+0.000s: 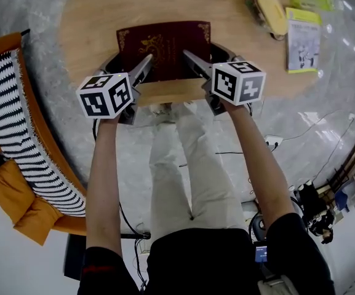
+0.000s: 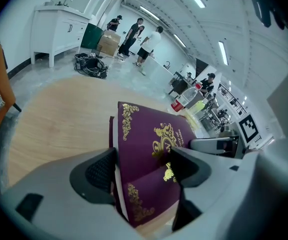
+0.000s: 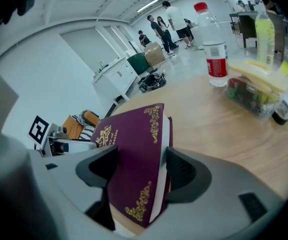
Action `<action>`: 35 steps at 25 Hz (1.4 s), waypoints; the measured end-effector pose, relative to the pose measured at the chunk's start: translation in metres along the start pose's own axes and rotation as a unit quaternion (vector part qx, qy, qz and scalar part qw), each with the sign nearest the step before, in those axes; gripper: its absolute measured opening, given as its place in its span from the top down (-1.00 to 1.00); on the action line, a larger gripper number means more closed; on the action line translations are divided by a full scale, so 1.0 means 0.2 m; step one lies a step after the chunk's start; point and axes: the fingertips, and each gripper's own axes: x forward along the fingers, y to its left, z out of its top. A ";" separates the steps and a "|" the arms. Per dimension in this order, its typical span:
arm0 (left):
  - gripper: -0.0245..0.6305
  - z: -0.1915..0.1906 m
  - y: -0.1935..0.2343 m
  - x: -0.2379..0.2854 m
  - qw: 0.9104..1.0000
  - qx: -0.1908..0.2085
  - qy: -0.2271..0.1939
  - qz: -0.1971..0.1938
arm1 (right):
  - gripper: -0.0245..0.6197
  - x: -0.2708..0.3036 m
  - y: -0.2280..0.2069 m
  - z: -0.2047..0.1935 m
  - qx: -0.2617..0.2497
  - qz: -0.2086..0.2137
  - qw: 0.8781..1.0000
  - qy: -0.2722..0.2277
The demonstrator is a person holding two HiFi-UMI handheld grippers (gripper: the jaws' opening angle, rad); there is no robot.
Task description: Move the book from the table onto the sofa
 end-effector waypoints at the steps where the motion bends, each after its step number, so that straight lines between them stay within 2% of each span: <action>1: -0.18 0.02 -0.02 -0.02 1.000 -0.002 -0.004 0.001 | -0.07 -0.02 0.02 0.02 -0.006 0.001 1.000 0.000; 11: -0.18 0.27 -0.20 -0.39 0.999 0.010 -0.050 0.003 | -0.07 -0.30 0.32 0.30 -0.054 0.007 0.998 -0.023; 18: -0.18 0.46 -0.36 -0.71 0.995 0.016 -0.101 0.006 | -0.07 -0.54 0.58 0.52 -0.096 0.015 0.994 -0.045; 23: -0.18 0.64 -0.48 -0.93 0.989 0.035 -0.140 0.017 | -0.07 -0.71 0.76 0.70 -0.115 0.030 0.990 -0.071; 28: -0.18 0.70 -0.59 -1.17 0.984 0.035 -0.170 0.033 | -0.07 -0.87 0.94 0.79 -0.133 0.045 0.986 -0.085; 31: -0.18 0.74 -0.63 -1.31 0.980 0.025 -0.194 0.044 | -0.07 -0.95 1.07 0.86 -0.160 0.060 0.981 -0.090; 35: -0.18 0.80 -0.74 -1.51 0.972 0.036 -0.224 0.064 | -0.07 -1.09 1.21 0.94 -0.194 0.085 0.972 -0.098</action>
